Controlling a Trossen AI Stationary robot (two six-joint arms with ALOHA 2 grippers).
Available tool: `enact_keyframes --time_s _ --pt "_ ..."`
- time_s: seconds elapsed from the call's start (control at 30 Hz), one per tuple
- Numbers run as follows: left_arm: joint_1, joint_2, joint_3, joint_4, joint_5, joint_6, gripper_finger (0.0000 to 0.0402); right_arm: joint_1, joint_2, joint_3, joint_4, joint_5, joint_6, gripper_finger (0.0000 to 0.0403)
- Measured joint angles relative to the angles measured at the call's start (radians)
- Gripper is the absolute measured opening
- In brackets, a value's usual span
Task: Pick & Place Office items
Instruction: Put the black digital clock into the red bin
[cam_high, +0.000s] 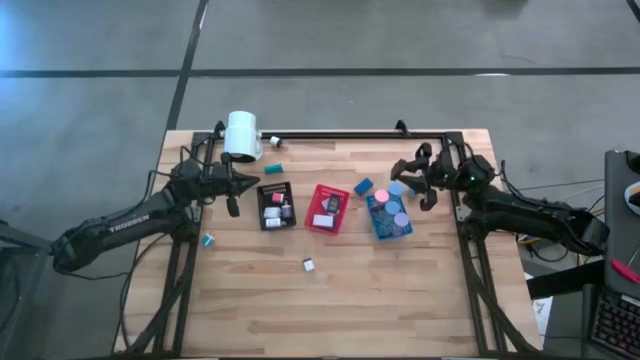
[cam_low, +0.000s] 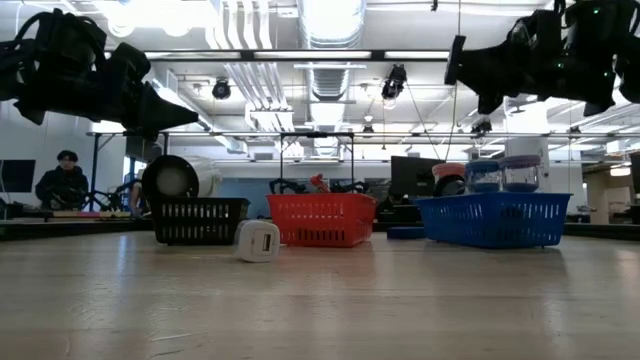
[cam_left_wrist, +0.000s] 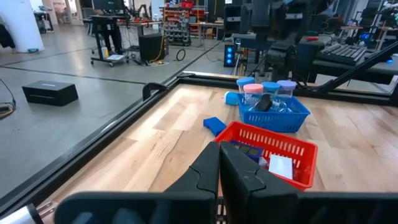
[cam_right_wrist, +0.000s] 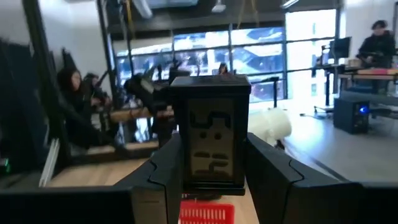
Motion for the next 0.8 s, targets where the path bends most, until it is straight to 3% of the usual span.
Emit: enact_keyframes --time_s 0.33,0.8 --pt "0.0 0.0 0.0 -0.023 0.0 0.003 0.0019 0.003 -0.205 0.029 -0.367 0.113 -0.063 0.0125" --pt "0.0 0.0 0.0 -0.016 0.0 0.003 0.0019 0.057 -0.407 -0.132 -0.324 0.185 -0.054 0.0125"
